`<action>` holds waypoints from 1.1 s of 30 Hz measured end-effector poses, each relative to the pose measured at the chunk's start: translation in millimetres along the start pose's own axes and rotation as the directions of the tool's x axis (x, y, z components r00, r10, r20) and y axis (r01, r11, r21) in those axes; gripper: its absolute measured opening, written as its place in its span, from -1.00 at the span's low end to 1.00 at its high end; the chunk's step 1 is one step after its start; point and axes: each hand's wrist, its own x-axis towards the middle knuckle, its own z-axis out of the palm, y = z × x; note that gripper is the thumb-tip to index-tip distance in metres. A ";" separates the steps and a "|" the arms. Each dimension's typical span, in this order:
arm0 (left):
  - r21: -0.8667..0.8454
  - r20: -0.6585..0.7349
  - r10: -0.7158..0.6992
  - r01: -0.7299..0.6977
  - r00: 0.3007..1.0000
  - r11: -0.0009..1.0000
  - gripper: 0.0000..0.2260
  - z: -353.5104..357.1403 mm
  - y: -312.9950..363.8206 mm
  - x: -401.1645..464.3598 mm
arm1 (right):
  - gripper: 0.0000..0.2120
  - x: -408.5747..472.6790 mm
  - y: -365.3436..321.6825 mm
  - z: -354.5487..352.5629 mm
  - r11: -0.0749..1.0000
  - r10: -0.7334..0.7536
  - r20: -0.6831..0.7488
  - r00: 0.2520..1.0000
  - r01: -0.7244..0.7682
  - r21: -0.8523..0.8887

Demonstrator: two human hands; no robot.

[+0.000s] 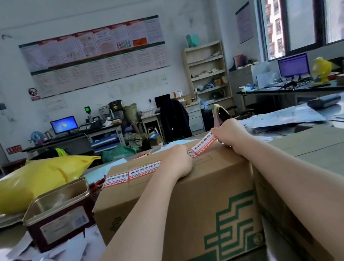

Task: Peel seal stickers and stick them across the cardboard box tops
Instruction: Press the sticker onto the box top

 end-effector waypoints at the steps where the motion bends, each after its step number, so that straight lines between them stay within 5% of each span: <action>1: -0.007 -0.006 -0.007 0.007 1.000 1.000 -0.64 1.2 -0.4 0.6 | -0.79 -0.1 0.9 0.2 1.000 -0.002 0.007 1.000 0.002 -0.015; 16: 0.037 -0.027 0.174 -0.173 0.984 0.984 -0.61 -1.7 6.5 -13.3 | -0.85 -0.5 0.6 -0.5 0.994 0.024 0.004 1.000 -0.023 -0.104; 33: 0.111 -0.014 0.159 -0.157 0.987 0.981 -0.60 -1.3 8.4 -14.4 | -0.73 1.5 7.9 -12.8 0.943 -0.025 -0.033 0.999 0.013 -0.333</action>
